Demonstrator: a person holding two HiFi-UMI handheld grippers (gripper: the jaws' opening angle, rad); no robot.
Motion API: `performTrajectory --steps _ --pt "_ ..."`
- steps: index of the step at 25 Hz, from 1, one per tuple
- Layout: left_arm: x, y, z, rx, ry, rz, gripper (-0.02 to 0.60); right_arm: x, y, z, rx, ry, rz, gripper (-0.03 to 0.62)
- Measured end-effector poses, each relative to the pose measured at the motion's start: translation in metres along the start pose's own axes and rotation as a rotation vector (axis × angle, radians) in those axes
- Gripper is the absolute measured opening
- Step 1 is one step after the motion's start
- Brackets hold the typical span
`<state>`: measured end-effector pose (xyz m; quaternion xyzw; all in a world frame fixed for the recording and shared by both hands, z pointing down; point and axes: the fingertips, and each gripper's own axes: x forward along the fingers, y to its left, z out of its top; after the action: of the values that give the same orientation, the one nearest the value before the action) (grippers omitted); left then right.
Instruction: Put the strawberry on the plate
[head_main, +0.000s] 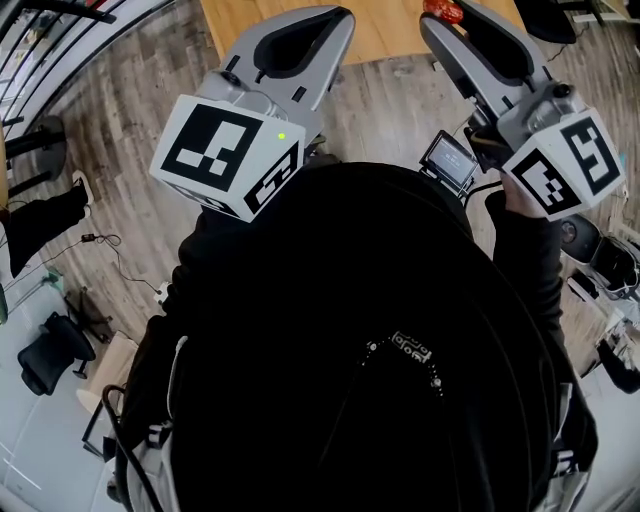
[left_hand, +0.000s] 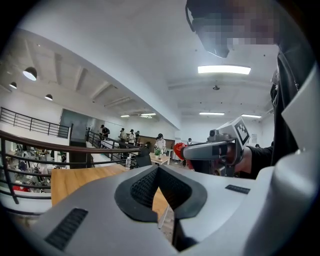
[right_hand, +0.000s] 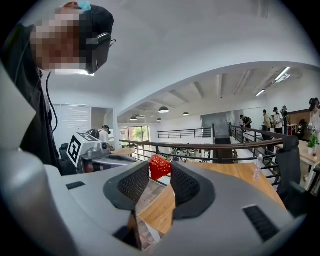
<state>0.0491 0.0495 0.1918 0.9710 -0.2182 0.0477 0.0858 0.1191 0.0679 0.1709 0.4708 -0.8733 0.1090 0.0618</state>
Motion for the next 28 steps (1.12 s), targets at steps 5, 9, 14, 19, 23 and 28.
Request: performTrajectory --steps 5,9,14,19,23,28 --pt "-0.036 0.055 0.011 -0.01 -0.022 0.022 0.002 0.057 0.027 0.015 -0.008 0.009 0.029 0.147" --pt "-0.055 0.08 0.012 -0.018 -0.041 0.06 0.002 0.079 0.041 0.021 -0.031 -0.003 0.056 0.147" --pt "-0.07 0.088 0.006 -0.019 -0.048 0.081 0.002 0.089 0.047 0.012 -0.007 0.001 0.074 0.147" --pt "-0.078 0.097 -0.003 -0.047 -0.044 0.11 0.002 0.1 0.055 0.013 -0.004 0.01 0.112 0.147" --pt "-0.09 0.094 0.004 -0.053 -0.051 0.136 0.002 0.107 0.061 0.023 -0.006 0.027 0.151 0.147" --pt "-0.104 0.106 0.004 -0.052 -0.042 0.207 0.002 0.129 0.068 0.03 -0.026 0.022 0.228 0.147"
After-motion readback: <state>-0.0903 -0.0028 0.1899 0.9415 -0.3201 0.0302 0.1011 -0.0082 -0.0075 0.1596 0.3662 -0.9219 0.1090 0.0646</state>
